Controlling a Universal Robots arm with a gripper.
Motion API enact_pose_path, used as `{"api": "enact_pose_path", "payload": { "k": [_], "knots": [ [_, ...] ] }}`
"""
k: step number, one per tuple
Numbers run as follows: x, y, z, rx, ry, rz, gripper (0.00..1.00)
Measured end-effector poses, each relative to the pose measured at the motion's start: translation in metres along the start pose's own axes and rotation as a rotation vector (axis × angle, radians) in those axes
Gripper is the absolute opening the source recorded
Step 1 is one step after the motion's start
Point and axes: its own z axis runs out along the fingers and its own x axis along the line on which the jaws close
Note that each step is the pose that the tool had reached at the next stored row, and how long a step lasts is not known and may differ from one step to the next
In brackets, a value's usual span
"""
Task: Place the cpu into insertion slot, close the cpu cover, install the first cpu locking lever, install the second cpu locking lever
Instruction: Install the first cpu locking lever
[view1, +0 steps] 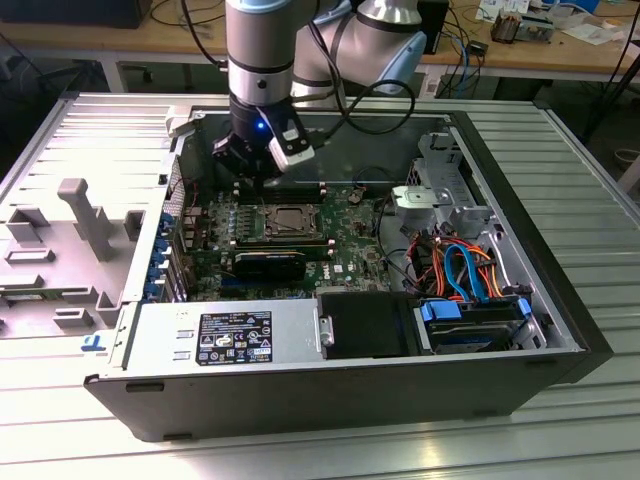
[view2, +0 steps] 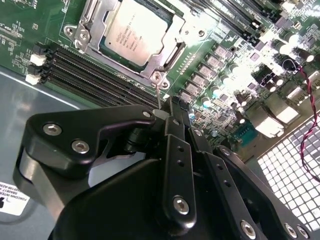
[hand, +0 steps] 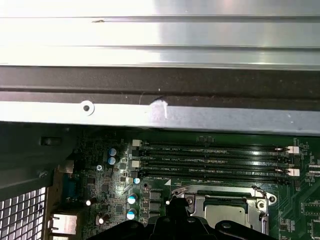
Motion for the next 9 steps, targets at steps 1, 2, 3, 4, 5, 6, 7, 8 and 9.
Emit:
{"api": "enact_pose_path", "payload": {
  "k": [1, 2, 3, 4, 5, 6, 7, 8, 9],
  "knots": [
    [0.0005, 0.0005, 0.0001, 0.0, 0.0, 0.0, 0.11],
    [0.0011, 0.0008, 0.0001, 0.0, 0.0001, 0.0, 0.11],
    [0.0019, 0.001, 0.0002, 0.0, 0.0, 0.0, 0.11],
    [0.0026, 0.0012, 0.0002, 0.0, -0.0001, 0.0, 0.11],
    [0.0033, 0.0013, 0.0001, 0.0, -0.0003, 0.0, 0.11],
    [0.0039, 0.0014, -0.0002, 0.0, -0.0007, 0.0, 0.11],
    [0.0042, 0.0014, -0.0009, -0.0002, -0.001, 0.0, 0.11],
    [0.0044, 0.0015, -0.0019, -0.0004, -0.0012, 0.0, 0.11],
    [0.0046, 0.0016, -0.0033, -0.0006, -0.0014, 0.0, 0.11]
  ]
}}
